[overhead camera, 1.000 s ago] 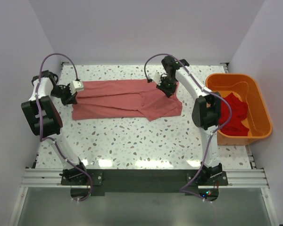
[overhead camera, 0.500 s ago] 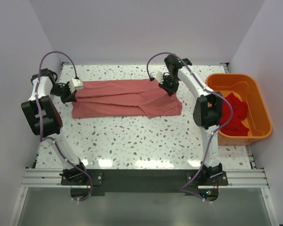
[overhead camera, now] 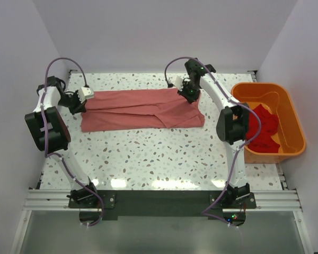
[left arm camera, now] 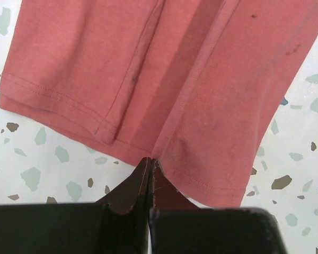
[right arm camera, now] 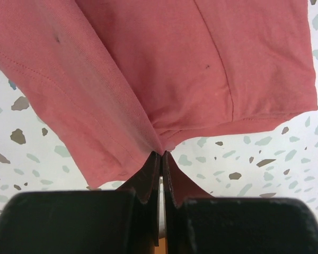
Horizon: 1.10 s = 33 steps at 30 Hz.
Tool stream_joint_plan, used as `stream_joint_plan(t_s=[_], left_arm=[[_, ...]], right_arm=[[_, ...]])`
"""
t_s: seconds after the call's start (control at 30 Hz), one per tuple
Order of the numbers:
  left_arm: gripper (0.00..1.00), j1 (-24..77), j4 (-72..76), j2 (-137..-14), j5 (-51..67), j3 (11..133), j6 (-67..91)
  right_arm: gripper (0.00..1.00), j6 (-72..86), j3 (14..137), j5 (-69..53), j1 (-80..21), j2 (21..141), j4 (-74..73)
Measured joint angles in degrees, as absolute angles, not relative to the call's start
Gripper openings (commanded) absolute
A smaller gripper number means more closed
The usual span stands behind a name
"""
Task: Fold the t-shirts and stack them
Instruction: Fold the tshirt
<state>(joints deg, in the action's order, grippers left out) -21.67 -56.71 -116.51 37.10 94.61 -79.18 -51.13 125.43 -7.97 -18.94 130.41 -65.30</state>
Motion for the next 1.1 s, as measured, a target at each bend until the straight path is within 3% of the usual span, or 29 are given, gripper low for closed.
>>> stream_joint_plan(t_s=[1.1], left_arm=[[0.00,-19.1,-48.5,-122.0,33.5,94.6,-75.0]], right_arm=[[0.00,-51.2,128.7,-5.2,-18.7,136.6,-60.9]])
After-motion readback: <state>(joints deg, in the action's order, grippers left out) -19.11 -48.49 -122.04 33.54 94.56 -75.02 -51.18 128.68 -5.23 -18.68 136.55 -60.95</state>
